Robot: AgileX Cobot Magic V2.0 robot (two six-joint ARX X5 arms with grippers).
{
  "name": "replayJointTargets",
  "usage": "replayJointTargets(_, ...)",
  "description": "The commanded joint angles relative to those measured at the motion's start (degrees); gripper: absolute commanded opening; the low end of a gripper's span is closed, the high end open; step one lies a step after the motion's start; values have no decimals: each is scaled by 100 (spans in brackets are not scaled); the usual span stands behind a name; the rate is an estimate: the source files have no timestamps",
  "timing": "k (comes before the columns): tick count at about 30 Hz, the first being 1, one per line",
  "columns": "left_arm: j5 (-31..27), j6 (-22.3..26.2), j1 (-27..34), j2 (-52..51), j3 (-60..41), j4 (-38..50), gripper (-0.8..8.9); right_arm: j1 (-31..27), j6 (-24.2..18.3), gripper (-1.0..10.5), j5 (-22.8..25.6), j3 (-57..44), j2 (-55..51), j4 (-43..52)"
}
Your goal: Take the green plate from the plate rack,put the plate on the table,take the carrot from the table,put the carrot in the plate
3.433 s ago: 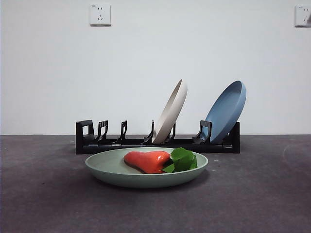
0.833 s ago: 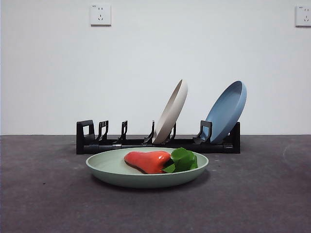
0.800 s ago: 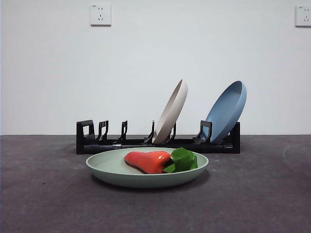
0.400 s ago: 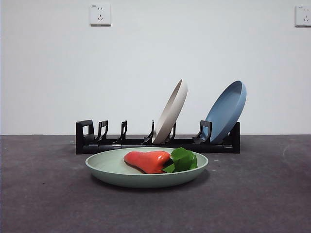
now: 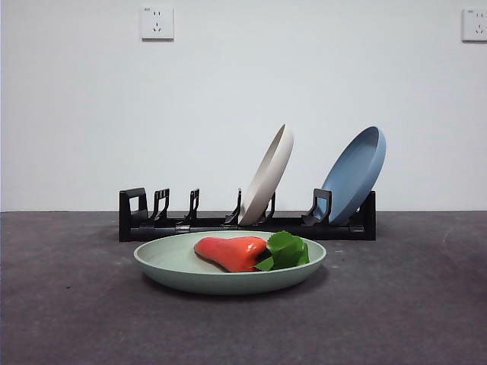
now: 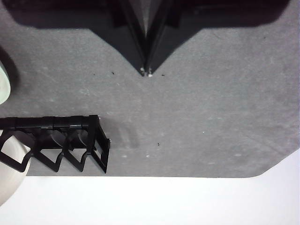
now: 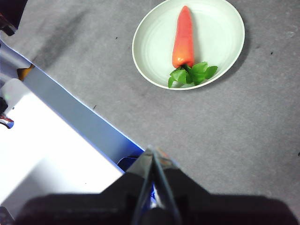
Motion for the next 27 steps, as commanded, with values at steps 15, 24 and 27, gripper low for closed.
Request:
replayJointTargets(15, 37, -33, 22, -15, -76, 22, -3, -1617, -612, 1, -138, -658, -1040, 1602)
replayJointTargets(24, 35, -33, 22, -15, -76, 22, -3, -3252, -691, 1, -146, -2979, -2677, 3901)
replayJointTargets(27, 37, -33, 22, -15, -76, 22, -3, -3434, -693, 1, -101, -3692, -3147, 4406)
